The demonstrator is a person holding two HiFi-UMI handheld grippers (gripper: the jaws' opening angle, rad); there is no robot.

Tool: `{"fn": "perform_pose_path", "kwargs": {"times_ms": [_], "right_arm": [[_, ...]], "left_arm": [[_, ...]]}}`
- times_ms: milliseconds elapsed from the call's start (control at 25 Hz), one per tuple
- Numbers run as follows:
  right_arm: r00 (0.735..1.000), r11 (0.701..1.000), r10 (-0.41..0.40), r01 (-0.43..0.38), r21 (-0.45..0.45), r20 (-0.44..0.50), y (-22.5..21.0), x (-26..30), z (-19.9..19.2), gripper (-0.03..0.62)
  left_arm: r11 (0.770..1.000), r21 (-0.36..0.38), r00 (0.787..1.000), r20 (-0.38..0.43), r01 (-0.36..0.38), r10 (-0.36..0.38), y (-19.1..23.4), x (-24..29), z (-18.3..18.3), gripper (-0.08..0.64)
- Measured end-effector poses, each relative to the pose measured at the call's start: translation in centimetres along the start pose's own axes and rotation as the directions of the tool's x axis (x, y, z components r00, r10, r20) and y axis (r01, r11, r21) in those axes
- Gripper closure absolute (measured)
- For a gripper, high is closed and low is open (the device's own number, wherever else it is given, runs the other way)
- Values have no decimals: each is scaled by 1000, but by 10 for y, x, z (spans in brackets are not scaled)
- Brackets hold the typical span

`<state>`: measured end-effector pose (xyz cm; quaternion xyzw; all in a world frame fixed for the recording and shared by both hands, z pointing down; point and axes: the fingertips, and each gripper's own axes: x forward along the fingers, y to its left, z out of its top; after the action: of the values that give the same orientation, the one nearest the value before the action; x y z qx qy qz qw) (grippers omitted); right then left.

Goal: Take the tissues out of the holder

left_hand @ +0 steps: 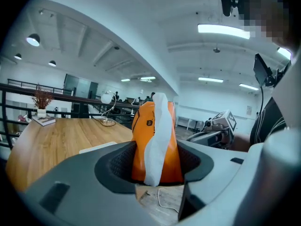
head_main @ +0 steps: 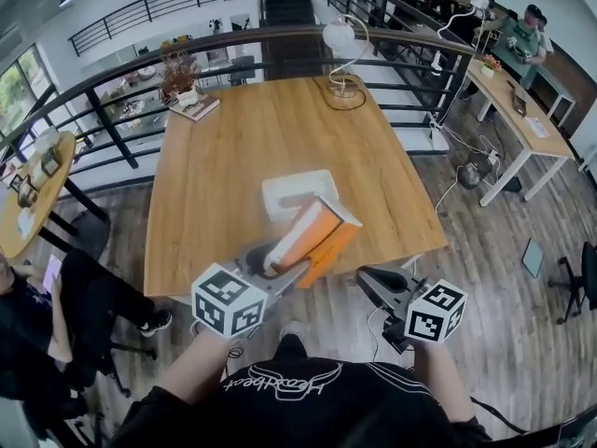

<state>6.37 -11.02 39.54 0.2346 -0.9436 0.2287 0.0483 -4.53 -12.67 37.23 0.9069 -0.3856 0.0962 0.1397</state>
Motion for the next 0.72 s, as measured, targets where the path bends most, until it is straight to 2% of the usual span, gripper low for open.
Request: {"fn": "perform_pose_path", "kwargs": {"times_ms": [240, 520, 720], "right_arm": [[999, 997, 29, -27, -66, 35, 47, -40, -5, 575], [1000, 989, 11, -9, -149, 18, 89, -86, -32, 575], [1000, 989, 7, -4, -148, 19, 107, -106, -54, 575]], "left_arm": [[999, -31, 999, 38, -13, 14, -63, -41, -19, 322], [999, -31, 997, 78, -15, 18, -122, -76, -37, 322], [1000, -22, 996, 83, -20, 21, -153, -92, -53, 322]]}}
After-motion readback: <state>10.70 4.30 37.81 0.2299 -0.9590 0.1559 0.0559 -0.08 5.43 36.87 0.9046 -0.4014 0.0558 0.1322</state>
